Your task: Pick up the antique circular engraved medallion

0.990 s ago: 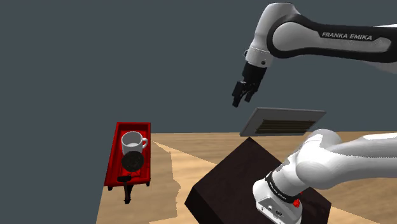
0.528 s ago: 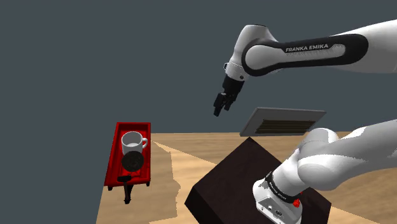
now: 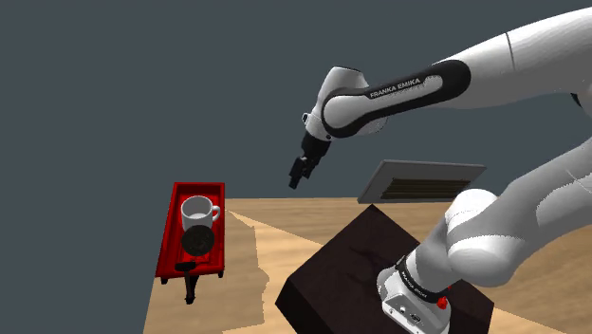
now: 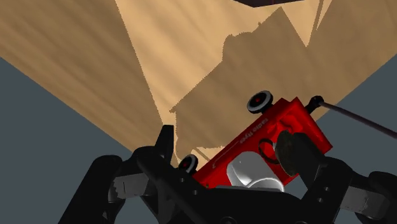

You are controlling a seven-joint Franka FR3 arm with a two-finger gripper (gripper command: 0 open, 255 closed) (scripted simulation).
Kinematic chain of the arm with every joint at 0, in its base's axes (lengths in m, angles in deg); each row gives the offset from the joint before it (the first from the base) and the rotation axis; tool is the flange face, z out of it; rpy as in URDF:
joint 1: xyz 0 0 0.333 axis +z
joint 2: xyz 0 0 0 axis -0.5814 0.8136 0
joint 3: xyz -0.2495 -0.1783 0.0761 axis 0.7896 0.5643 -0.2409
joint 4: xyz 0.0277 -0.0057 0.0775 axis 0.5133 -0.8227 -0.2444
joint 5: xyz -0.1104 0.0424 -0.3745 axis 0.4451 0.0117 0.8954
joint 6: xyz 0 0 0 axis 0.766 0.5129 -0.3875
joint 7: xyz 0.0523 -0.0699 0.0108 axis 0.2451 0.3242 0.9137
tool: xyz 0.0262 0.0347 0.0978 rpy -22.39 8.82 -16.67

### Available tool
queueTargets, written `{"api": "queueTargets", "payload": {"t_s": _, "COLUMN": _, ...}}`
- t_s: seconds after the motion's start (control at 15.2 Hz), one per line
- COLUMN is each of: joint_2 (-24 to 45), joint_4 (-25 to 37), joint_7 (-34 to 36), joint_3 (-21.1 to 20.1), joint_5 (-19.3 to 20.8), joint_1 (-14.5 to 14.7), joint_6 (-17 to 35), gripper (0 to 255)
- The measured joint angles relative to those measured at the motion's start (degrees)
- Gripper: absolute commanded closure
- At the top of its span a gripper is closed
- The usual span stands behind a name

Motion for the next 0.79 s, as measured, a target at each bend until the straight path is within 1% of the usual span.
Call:
{"api": "queueTargets", "payload": {"t_s": 0.13, "joint_2": 3.9, "joint_4": 0.8, "joint_7": -3.1, "joint_3": -0.3, "joint_5": -2.8, "joint_1": 1.5, "joint_6": 3.6, "gripper": 0}}
{"api": "queueTargets", "payload": {"t_s": 0.33, "joint_2": 10.8, "joint_4": 4.1, "joint_7": -8.3, "joint_3": -0.9, "joint_5": -7.4, "joint_1": 3.3, "joint_6": 7.9, "gripper": 0}}
{"api": "queueTargets", "payload": {"t_s": 0.59, "joint_2": 18.8, "joint_4": 8.2, "joint_7": -15.6, "joint_3": -2.8, "joint_5": -13.8, "joint_1": 4.8, "joint_6": 12.6, "gripper": 0}}
{"api": "queueTargets", "payload": {"t_s": 0.79, "joint_2": 24.7, "joint_4": 11.9, "joint_7": -20.7, "joint_3": -4.9, "joint_5": -18.1, "joint_1": 5.3, "joint_6": 15.4, "gripper": 0}}
